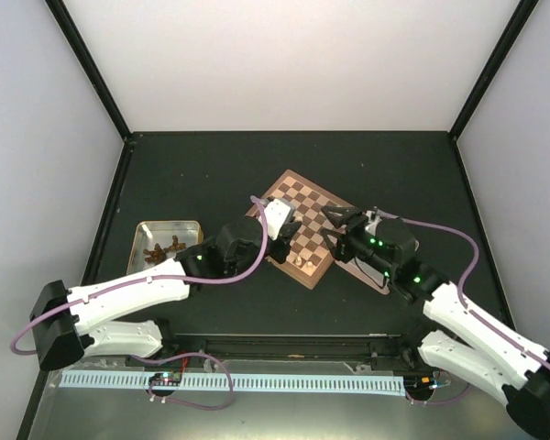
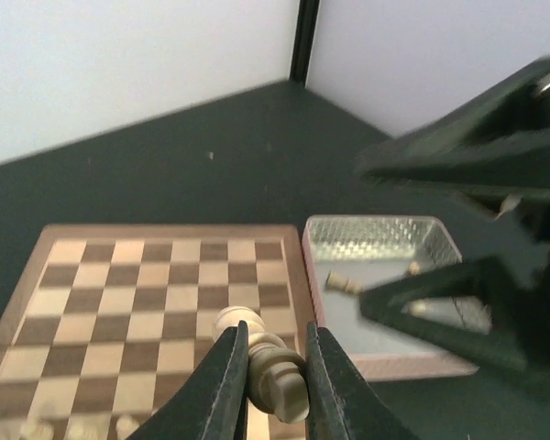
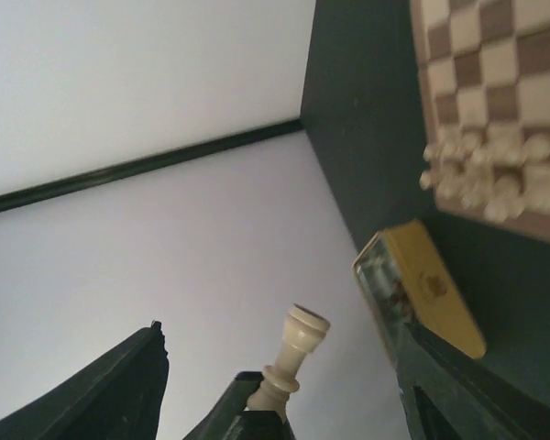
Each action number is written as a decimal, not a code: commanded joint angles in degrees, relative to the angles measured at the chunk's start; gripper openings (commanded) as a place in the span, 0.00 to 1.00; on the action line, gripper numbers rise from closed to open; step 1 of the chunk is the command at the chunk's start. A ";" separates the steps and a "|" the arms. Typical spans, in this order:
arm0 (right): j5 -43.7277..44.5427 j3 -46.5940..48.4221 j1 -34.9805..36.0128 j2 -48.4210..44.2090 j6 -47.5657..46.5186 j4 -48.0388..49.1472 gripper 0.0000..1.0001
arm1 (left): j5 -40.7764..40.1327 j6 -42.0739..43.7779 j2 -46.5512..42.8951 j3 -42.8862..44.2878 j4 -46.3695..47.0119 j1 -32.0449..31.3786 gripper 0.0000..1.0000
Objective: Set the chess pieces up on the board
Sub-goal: Place the chess piece on the chessboard.
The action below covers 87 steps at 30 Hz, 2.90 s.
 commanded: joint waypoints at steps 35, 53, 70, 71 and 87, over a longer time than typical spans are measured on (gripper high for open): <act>18.65 -1.67 -0.11 -6.23 -22.89 -16.03 0.70 | 11.13 -14.32 22.30 3.79 -16.80 11.51 0.02; 15.88 -0.76 -0.11 -4.31 -23.72 -15.03 0.70 | 11.31 -14.90 24.18 3.28 -15.08 11.92 0.12; 15.10 -1.20 -0.09 -4.60 -23.45 -14.46 0.70 | 11.19 -13.65 21.32 5.06 -18.42 11.93 0.17; 15.09 -1.20 -0.13 -4.69 -23.41 -14.57 0.70 | 11.30 -13.76 21.42 5.11 -18.38 11.86 0.18; 15.60 -1.58 -0.08 -5.59 -23.53 -15.19 0.70 | 10.75 -13.59 22.80 5.66 -17.70 11.93 0.21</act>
